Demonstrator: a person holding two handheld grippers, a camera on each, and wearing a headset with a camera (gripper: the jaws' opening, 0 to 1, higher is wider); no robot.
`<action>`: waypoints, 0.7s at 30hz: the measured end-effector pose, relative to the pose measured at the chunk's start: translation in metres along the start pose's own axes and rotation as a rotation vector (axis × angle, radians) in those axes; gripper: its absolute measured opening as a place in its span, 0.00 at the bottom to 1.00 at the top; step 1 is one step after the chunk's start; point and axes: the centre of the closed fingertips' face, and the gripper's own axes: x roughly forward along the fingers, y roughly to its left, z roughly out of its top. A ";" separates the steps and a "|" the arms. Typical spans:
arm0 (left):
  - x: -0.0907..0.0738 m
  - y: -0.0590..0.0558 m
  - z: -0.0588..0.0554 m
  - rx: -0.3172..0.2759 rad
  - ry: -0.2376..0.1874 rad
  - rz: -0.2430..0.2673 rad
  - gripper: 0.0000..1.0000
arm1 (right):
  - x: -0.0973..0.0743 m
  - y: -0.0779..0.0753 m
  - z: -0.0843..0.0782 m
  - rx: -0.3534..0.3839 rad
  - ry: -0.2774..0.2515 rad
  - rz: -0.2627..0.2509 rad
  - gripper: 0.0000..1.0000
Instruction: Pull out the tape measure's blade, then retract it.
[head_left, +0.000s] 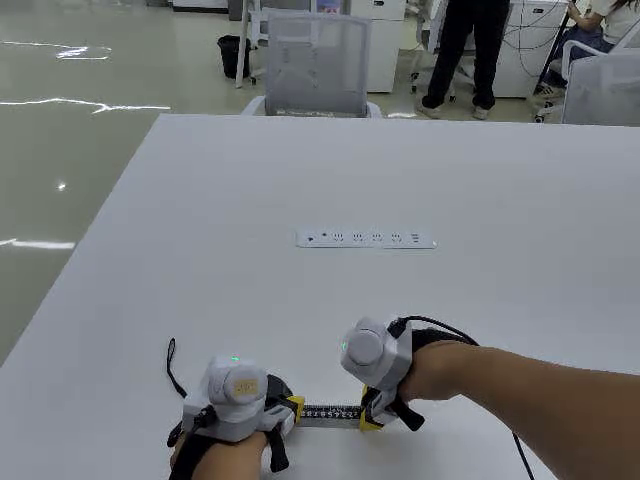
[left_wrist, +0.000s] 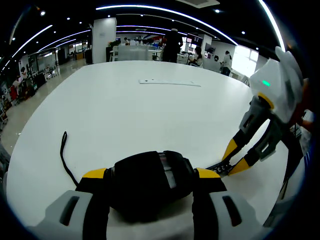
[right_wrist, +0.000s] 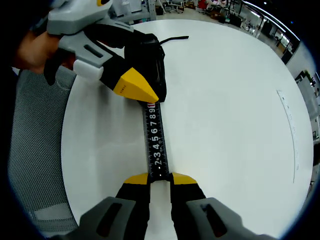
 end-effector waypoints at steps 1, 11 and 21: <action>0.000 0.000 0.000 -0.001 0.000 0.000 0.64 | 0.000 0.000 0.001 0.000 -0.001 0.000 0.15; 0.000 0.000 0.000 0.000 -0.001 0.000 0.64 | 0.003 0.001 0.007 -0.010 -0.006 -0.003 0.15; 0.000 0.000 0.000 0.001 0.000 -0.001 0.64 | 0.005 0.002 0.013 -0.013 -0.009 0.001 0.15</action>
